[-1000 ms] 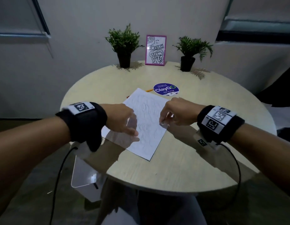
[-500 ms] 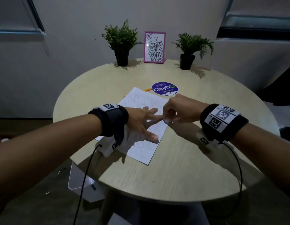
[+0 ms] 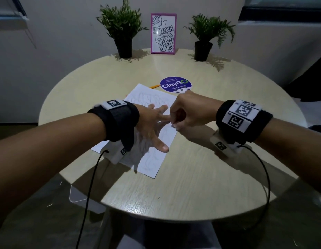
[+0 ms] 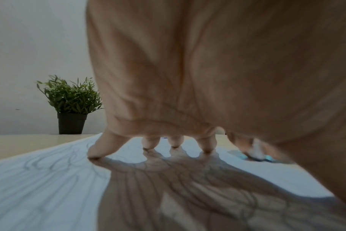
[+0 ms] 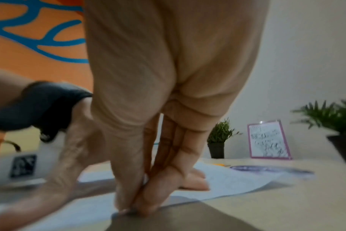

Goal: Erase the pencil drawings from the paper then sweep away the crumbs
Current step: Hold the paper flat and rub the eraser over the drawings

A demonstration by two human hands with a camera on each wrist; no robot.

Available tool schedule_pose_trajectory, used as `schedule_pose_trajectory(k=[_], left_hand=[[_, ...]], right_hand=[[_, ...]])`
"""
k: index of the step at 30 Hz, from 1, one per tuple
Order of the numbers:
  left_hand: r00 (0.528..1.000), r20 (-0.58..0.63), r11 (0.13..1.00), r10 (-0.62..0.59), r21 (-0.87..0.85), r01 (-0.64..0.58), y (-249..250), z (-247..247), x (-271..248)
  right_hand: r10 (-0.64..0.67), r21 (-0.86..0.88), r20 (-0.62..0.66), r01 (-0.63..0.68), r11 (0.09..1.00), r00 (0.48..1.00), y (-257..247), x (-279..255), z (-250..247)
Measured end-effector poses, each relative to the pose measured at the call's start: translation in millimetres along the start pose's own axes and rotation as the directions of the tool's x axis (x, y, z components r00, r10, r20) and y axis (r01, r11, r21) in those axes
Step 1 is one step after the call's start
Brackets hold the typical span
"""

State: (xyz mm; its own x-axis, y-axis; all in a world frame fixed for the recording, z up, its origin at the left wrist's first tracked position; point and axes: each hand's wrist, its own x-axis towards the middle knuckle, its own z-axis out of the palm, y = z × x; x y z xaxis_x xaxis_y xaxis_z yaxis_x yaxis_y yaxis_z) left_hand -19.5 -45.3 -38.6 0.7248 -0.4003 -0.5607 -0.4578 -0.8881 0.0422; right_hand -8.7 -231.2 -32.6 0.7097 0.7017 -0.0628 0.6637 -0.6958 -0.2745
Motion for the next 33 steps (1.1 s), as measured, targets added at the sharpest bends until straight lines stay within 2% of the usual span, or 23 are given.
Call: schedule_pose_trajectory(k=[3,8,13,17,19,22,24,29,33], left_hand=[[1.0,0.001,1.0,0.006,-0.011,-0.006,-1.6,1.2,1.0],[1.0,0.007,1.0,-0.011,0.017,0.011,1.8,-1.3,0.5],[1.0,0.018,1.0,-0.002,-0.007,0.002,-1.1,-0.3,-0.4],[1.0,0.017,0.999,-0.019,0.037,0.018,4.0,-2.2,-1.8],[1.0,0.014,0.999,-0.017,0.028,0.017,4.2,-2.6,-3.6],[1.0,0.002,1.0,-0.028,-0.007,0.028,5.0,-3.7,-8.9],[1.0,0.002,0.999,-0.03,0.011,0.03,6.4,-4.4,-9.5],[0.999,0.013,0.998,-0.032,0.057,0.031,6.7,-2.9,-5.9],[1.0,0.005,0.999,-0.026,0.028,0.026,12.1,-5.2,-16.2]], right_hand=[[-0.02,0.083,0.073,0.014,0.996,0.997,-5.6,-0.5,-1.6],[0.035,-0.064,-0.022,-0.037,0.997,0.999,2.5,7.7,-6.1],[-0.014,0.089,0.134,0.003,0.996,0.991,-14.4,-2.0,-2.0],[0.094,-0.013,-0.015,-0.094,0.995,0.995,2.9,7.4,-6.8],[0.092,-0.012,-0.037,-0.093,0.996,0.995,-1.3,7.0,-4.9],[0.02,0.063,0.1,-0.027,0.998,0.995,-20.9,-0.6,-0.8],[0.036,0.08,0.133,-0.047,0.996,0.99,-18.6,0.7,-4.3],[0.174,-0.039,-0.035,-0.176,0.984,0.984,12.8,11.7,-12.7],[0.058,0.062,0.11,-0.065,0.996,0.992,-16.4,1.9,-2.4]])
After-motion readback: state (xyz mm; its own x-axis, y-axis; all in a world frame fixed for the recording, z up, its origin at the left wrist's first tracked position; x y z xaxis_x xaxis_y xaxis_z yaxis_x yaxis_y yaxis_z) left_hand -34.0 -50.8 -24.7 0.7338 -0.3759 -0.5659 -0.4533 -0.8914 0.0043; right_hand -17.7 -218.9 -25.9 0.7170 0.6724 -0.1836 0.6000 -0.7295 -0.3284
